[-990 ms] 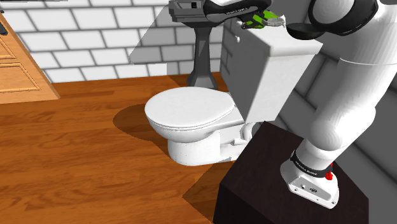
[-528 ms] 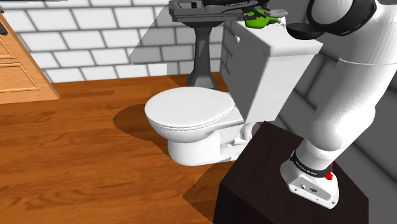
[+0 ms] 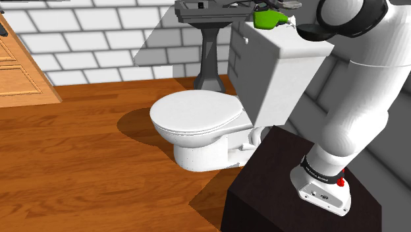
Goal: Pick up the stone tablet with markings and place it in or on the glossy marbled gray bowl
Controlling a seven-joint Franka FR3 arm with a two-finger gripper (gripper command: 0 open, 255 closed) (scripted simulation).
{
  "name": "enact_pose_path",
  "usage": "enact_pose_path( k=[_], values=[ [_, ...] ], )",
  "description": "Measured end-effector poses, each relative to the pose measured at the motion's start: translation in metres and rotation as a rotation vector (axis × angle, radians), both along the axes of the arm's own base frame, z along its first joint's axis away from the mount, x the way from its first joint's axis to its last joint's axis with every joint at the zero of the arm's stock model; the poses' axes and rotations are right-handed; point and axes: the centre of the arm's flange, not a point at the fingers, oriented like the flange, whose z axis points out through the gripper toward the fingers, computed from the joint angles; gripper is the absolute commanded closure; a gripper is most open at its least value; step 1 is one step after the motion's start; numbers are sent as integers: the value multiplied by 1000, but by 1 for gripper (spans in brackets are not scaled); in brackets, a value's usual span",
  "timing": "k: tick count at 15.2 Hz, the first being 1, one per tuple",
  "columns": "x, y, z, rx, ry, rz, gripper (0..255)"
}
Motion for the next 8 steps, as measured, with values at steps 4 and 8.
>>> enact_pose_path(
  k=[4,8],
  values=[
    [-44,-20,6,-1,0,-1,255],
    [-91,-38,7,-1,0,-1,255]
  ],
)
